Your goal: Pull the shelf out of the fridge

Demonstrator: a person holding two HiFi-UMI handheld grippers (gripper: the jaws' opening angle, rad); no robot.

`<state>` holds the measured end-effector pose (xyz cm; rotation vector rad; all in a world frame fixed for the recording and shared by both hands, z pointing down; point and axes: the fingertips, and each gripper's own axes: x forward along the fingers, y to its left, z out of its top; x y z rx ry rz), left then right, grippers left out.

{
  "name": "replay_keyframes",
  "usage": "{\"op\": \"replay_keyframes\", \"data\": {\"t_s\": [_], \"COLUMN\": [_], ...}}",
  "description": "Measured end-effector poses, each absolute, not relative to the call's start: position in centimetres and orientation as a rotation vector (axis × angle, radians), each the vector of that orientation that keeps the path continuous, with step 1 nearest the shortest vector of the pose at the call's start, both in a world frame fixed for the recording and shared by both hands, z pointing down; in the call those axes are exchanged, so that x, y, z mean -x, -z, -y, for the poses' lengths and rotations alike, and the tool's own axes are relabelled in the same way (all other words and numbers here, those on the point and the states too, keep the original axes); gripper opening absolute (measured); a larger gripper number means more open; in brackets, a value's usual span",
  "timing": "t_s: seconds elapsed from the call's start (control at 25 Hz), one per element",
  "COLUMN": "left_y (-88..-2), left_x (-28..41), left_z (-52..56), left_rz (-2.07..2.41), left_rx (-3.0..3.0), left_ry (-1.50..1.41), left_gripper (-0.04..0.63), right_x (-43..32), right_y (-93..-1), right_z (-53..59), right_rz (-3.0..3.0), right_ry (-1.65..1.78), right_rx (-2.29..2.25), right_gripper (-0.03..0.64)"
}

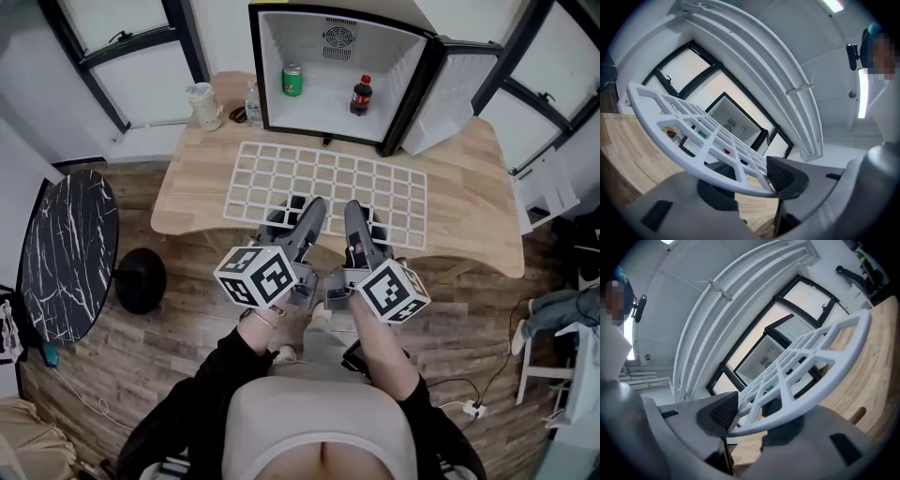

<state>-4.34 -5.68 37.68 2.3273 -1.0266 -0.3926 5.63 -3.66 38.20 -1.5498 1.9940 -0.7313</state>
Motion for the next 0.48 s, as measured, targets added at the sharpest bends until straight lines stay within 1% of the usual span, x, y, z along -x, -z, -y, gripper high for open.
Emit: {"op": "replay_keyframes", "data": {"t_s": [0.48], "left_y": [-37.6], "left_x": [7.4], "left_z": [-0.8], "left_rz": [0.996], "left_rx": [-2.336], "left_ry": [0.389], "left_gripper": [0.186], "right_x": [-2.5], "right_y": [-38.1], "right_z": [-3.0], "right_rz": [-1.972], "right_ry": [0.720], "right_rx": [1.568], "right_gripper": [0.166]}}
